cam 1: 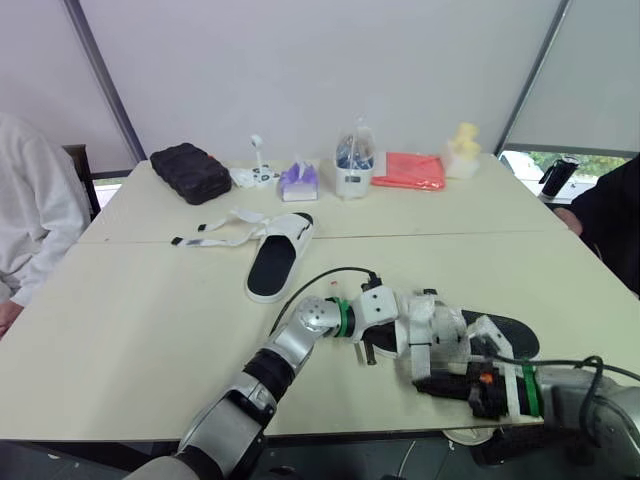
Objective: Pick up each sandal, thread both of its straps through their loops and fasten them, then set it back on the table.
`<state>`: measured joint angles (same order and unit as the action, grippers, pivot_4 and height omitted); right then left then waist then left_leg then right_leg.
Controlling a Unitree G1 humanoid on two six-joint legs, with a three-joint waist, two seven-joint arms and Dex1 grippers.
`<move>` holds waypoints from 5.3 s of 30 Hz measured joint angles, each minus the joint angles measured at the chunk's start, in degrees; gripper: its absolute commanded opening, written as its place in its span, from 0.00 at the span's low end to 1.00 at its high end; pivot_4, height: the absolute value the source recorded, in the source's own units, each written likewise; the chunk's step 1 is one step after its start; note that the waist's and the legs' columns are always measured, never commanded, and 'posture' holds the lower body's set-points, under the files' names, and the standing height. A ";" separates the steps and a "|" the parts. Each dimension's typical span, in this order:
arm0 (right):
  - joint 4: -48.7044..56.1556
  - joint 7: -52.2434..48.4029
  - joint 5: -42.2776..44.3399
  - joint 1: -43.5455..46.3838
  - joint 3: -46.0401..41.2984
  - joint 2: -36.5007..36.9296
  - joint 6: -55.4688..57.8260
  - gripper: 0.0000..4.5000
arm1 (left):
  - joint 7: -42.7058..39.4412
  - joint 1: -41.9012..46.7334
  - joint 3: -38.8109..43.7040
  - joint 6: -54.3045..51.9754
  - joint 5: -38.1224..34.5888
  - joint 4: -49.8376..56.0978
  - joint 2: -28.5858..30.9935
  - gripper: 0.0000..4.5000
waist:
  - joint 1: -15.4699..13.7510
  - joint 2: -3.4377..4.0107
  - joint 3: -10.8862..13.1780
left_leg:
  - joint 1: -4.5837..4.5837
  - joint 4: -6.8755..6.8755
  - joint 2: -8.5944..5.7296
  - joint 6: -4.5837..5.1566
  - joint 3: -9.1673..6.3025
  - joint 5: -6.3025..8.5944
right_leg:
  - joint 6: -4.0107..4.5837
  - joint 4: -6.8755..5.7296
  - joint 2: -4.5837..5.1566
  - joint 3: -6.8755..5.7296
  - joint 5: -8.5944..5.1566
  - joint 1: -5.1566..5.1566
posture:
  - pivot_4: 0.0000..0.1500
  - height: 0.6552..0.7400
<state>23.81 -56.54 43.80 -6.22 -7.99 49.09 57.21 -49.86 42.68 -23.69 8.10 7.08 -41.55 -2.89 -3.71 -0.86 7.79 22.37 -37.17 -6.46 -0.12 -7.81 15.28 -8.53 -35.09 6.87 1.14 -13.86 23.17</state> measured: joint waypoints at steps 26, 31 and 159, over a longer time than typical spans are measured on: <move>-14.93 17.61 23.35 22.01 -9.43 -11.36 11.98 0.00 | 0.54 1.10 2.40 -0.01 -0.85 -2.87 0.16 0.00 | 1.33 -0.21 0.16 | -0.13 -0.07 0.06 -0.02 -0.02 -0.03 | 0.11 -0.01 -0.05 -0.02 0.09 -0.13 | 1.00 1.00; -20.90 24.28 21.69 24.62 -11.65 -12.80 11.11 0.00 | 0.40 1.04 0.90 0.34 0.13 -2.56 -1.05 0.00 | 1.59 -0.20 0.16 | -0.17 -0.05 0.08 -0.02 0.00 -0.03 | 0.12 -0.05 -0.06 -0.01 0.09 -0.11 | 1.00 1.00; -48.73 -13.55 -9.49 38.64 -1.09 -5.23 3.01 0.01 | 5.46 -22.91 8.63 -36.09 -15.26 53.40 23.03 0.00 | 2.92 0.80 0.81 | 0.09 0.09 0.06 -0.17 0.10 -0.10 | 0.19 -0.11 -0.02 0.17 0.14 0.31 | 1.00 1.00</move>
<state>-24.92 -70.10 34.30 32.43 -9.08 43.86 60.22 -44.39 19.78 -15.06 -27.99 -8.18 11.84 20.14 -0.78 -0.06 8.60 22.47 -37.07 -6.41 -0.29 -7.71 15.19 -8.34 -35.20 6.85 1.30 -13.72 23.48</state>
